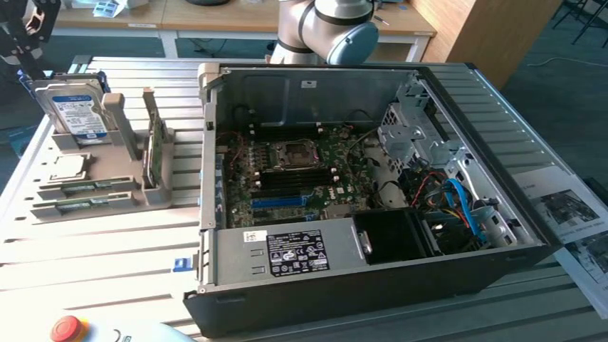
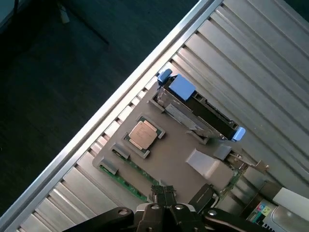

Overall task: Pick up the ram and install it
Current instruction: 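Pick up the ram and move it above insertion slot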

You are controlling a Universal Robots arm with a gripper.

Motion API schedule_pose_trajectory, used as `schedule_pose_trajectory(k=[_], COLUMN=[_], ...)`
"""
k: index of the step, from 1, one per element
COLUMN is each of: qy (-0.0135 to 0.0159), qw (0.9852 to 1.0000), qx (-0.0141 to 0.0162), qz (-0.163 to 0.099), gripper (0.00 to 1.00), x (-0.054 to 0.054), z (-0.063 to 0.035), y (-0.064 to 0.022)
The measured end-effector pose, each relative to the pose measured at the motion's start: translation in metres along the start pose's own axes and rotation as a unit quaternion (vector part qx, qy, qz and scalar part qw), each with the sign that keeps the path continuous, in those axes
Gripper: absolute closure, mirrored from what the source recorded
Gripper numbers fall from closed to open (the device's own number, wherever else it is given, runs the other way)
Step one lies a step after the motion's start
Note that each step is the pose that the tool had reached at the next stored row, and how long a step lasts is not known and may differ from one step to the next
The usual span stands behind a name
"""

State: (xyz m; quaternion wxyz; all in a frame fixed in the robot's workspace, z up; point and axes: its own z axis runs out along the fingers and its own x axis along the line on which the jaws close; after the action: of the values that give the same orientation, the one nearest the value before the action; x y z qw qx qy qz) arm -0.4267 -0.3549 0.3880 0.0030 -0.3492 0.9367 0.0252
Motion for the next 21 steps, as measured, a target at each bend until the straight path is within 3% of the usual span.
schedule_pose_trajectory(k=[6,11,15,21], qy=[0.0025,0.0045,0.0061,0.0085], qw=[0.9985,0.9950,0.9908,0.9820], qx=[-0.0013,-0.0023,-0.0032,-0.0044], qz=[-0.054,-0.099,-0.135,-0.188], gripper=[0.90,0.90,0.90,0.90], x=[0.0000,0.0000,0.0000,0.0000], z=[0.0000,0.0000,0.0000,0.0000], y=[0.0000,0.0000,0.0000,0.0000])
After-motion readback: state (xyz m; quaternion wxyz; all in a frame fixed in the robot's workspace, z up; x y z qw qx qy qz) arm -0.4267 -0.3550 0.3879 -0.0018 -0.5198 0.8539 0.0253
